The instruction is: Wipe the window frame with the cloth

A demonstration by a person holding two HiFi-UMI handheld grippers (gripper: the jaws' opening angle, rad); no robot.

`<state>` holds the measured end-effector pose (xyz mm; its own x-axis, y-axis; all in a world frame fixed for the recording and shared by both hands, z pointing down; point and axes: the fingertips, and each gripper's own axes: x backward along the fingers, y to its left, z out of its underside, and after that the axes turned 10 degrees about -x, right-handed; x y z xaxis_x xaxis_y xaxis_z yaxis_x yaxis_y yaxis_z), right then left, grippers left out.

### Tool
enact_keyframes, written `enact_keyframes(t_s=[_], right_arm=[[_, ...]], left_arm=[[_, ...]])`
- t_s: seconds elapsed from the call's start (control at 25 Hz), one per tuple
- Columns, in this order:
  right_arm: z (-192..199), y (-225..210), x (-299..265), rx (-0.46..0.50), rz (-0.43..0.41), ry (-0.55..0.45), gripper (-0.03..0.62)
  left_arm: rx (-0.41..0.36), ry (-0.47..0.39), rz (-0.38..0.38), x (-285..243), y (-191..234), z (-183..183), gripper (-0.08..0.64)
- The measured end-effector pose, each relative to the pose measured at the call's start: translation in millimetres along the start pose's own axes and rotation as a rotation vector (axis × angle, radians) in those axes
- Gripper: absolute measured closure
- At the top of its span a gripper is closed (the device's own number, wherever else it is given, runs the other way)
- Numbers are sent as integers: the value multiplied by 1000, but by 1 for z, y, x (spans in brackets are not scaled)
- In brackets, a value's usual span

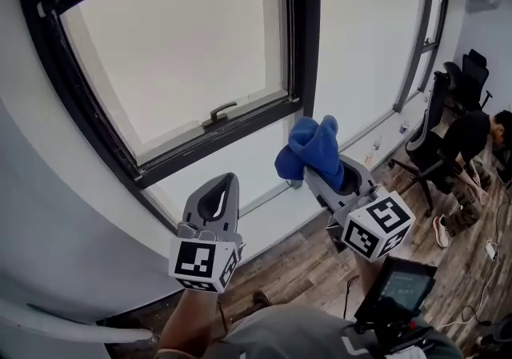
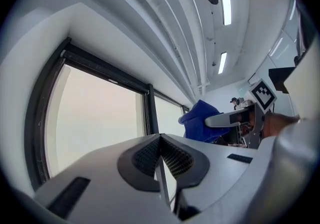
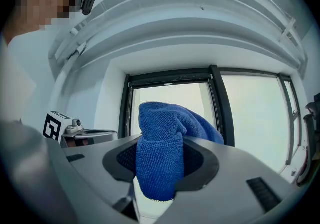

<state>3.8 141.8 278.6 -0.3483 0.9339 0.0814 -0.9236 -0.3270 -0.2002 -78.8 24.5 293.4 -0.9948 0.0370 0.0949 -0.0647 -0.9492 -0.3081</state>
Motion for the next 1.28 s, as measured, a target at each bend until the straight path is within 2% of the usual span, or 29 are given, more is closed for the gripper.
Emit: enact_keyframes(t_s=[0.44,0.68,0.8,1.28], right_arm=[[-1,-39,-107,-11,10,18,422],[-8,-79,-136,-18,-6,14,422],[-13,-107,-151,-31,-24,17,422],[-59,-208,-214,5,-160,0,422]], left_arm=[[44,-4,32,-80,79,32,551],[39,10,25,-130,86,41,551],[63,22,36,-162,84,45,551],[44,31,-80,-278,100,32,551]])
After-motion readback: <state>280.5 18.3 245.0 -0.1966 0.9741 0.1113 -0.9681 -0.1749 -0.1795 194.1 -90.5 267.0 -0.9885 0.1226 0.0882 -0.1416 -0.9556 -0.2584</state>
